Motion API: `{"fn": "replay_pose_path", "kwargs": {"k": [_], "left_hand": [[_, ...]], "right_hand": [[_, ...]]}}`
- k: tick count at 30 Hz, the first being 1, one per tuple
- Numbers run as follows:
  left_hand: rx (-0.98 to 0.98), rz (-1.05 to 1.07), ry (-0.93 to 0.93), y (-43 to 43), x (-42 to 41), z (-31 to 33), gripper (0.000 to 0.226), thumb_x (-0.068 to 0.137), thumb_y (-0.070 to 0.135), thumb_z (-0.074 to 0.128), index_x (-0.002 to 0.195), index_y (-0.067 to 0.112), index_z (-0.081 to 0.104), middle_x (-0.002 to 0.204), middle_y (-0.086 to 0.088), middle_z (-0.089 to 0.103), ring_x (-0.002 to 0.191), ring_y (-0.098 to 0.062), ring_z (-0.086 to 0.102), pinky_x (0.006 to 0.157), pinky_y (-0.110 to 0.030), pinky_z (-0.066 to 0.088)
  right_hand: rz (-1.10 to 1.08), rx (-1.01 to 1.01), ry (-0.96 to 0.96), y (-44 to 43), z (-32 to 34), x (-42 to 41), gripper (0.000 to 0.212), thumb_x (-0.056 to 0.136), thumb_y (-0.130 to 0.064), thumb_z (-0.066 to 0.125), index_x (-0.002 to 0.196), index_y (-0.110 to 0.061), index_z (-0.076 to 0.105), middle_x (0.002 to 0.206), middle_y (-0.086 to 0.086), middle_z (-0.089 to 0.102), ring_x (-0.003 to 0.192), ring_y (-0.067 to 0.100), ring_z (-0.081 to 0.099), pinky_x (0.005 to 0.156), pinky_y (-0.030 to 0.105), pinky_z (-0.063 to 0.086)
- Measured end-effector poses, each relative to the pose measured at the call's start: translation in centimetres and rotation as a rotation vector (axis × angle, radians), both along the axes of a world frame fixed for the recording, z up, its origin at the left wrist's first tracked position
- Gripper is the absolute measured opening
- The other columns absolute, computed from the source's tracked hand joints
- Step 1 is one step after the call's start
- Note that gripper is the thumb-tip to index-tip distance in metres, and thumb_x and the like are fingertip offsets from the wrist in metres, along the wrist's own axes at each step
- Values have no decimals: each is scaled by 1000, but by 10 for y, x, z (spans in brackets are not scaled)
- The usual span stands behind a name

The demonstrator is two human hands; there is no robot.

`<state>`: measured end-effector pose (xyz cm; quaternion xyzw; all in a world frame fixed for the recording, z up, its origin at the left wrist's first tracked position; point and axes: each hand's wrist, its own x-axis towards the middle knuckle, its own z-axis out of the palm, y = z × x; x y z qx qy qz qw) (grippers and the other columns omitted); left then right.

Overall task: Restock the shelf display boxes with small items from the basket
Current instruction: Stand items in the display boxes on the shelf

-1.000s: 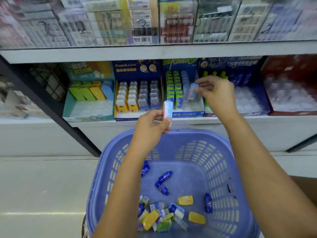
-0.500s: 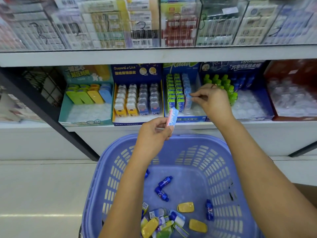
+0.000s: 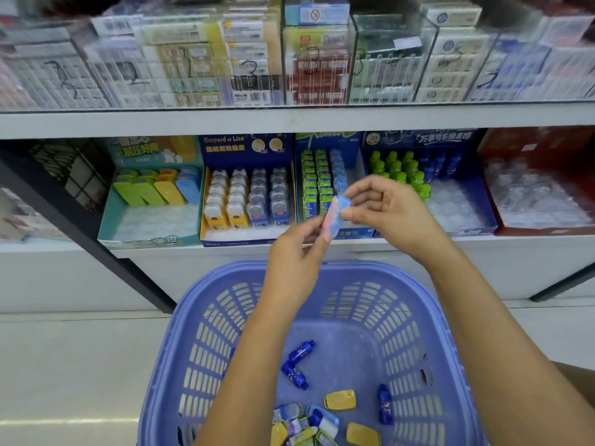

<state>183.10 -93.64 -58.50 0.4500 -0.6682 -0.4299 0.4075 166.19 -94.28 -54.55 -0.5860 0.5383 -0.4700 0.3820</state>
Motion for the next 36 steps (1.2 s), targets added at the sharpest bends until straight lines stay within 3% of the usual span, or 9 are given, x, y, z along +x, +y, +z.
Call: {"fn": "replay_pose_path", "kwargs": {"k": [3, 7, 15, 20, 24, 28, 31, 33, 36], "left_hand": [[-118, -39, -365, -1, -4, -8, 49, 97, 26, 50, 144, 18, 38, 147, 1, 40, 136, -11, 33, 110, -20, 23], [-194, -100, -604, 2, -5, -20, 61, 96, 22, 50, 150, 15, 21, 158, 2, 17, 145, -12, 8, 119, -24, 5], [-225, -80, -601, -6, -4, -24, 61, 95, 24, 53, 149, 16, 26, 155, 5, 24, 143, -10, 14, 116, -21, 10], [-248, -81, -609, -9, -4, -26, 62, 94, 24, 54, 149, 16, 27, 155, 4, 25, 143, -12, 17, 113, -18, 10], [-204, -129, -572, -8, -1, -23, 59, 94, 22, 54, 148, 16, 30, 154, 4, 27, 143, -11, 18, 110, -13, 9], [-188, -86, -329, -5, 12, -11, 35, 94, 18, 54, 129, 14, 57, 132, -2, 56, 122, -13, 50, 104, -20, 35], [-98, -54, -265, -4, 28, -16, 21, 93, 19, 56, 110, 17, 66, 106, 3, 67, 96, -8, 62, 85, -16, 48], [44, -70, -408, -4, 42, -32, 18, 90, 16, 57, 105, 15, 67, 98, -1, 70, 89, -13, 65, 78, -20, 48], [266, -195, -889, 6, 67, -71, 27, 87, 10, 54, 112, 13, 65, 115, -9, 66, 102, -22, 61, 83, -26, 44]], "right_hand": [[-218, -155, 130, -4, -1, -14, 22, 79, -4, 71, 87, -22, 60, 80, -13, 61, 71, 3, 60, 69, 14, 51], [-313, -233, 305, -13, -16, -16, 14, 82, -11, 68, 90, -20, 62, 83, -11, 64, 71, -1, 60, 66, 9, 48], [-202, -251, 435, -27, -31, -15, 13, 83, -9, 68, 92, -17, 62, 82, -6, 63, 74, -3, 59, 68, 4, 46], [-139, -228, 631, -29, -31, -10, 13, 81, -4, 68, 94, -7, 65, 88, 9, 66, 79, 19, 63, 77, 31, 52], [-147, -181, 731, -29, -19, -10, 16, 81, -9, 69, 97, -4, 69, 95, 13, 64, 86, 25, 61, 80, 35, 48], [-91, -75, 997, -25, 2, -5, 33, 84, -26, 67, 112, -10, 66, 111, 15, 63, 102, 32, 58, 87, 38, 47], [-101, -118, 939, -9, 0, 12, 39, 82, -33, 69, 115, -13, 61, 106, 11, 61, 99, 28, 56, 84, 34, 42], [3, -93, 836, 4, -13, 31, 35, 80, -33, 70, 110, -16, 62, 95, 6, 61, 93, 22, 56, 78, 30, 39], [290, 105, 857, 19, -56, 67, 29, 81, -31, 70, 106, -18, 64, 95, 3, 64, 95, 20, 57, 70, 22, 31]]}}
